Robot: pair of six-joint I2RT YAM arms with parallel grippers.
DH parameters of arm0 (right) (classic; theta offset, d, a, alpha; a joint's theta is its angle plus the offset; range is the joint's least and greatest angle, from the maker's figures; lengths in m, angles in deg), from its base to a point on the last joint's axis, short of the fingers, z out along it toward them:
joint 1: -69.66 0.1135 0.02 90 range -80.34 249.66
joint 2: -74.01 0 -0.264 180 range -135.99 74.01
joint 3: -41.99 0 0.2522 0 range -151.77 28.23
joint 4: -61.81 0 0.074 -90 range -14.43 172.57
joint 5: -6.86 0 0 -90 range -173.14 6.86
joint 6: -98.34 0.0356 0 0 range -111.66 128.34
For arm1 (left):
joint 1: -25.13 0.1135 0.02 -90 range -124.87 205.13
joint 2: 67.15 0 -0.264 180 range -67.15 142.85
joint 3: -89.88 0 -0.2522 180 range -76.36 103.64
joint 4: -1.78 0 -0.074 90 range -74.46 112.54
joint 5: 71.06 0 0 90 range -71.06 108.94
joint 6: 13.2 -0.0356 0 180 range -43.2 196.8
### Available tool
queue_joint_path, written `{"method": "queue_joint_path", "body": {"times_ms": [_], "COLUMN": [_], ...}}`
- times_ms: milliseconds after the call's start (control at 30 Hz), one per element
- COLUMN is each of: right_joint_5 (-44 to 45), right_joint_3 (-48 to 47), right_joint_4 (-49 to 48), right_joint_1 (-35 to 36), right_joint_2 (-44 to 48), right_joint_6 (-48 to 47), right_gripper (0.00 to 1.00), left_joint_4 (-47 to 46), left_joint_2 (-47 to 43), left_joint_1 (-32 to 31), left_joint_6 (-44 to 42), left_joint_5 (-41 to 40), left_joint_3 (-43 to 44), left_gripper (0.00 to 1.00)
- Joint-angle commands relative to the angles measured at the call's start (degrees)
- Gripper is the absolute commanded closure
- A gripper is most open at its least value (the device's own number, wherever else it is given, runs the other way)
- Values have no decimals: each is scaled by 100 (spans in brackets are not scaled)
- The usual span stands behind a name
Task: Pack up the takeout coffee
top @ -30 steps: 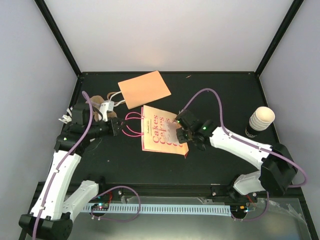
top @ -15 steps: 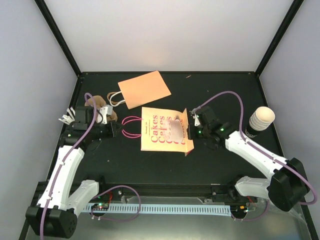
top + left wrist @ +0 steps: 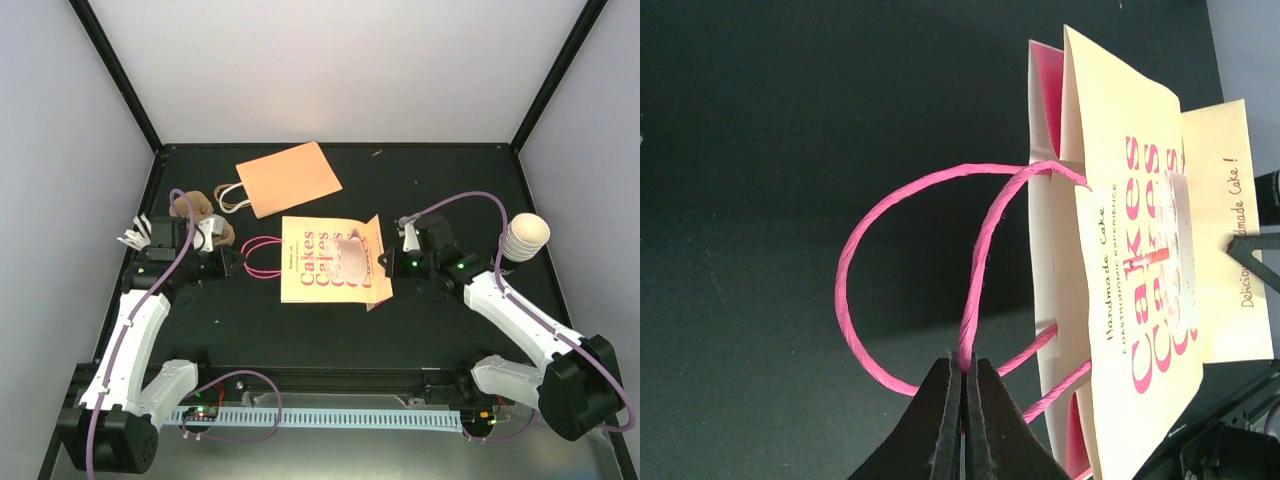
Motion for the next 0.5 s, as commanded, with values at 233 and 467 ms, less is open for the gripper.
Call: {"method": "queue_joint_path", "body": {"times_ms": [233,467], "right_joint_5": [-820,-1066], "right_joint_3": [298,409], "right_joint_4": [-430,-494], "right_joint_1": [-554,-797], "right_joint_2": [306,443], "right_joint_6": [101,121], "right_gripper": [99,99], "left_joint_4": [-40,-45], "left_joint_2": [34,81], "left_joint_1": [215,279], "left_joint_6": [-63,-34], "left_joint_5": [-32,-40], "left_joint_3": [-23,-32], "left_gripper": [98,98]}}
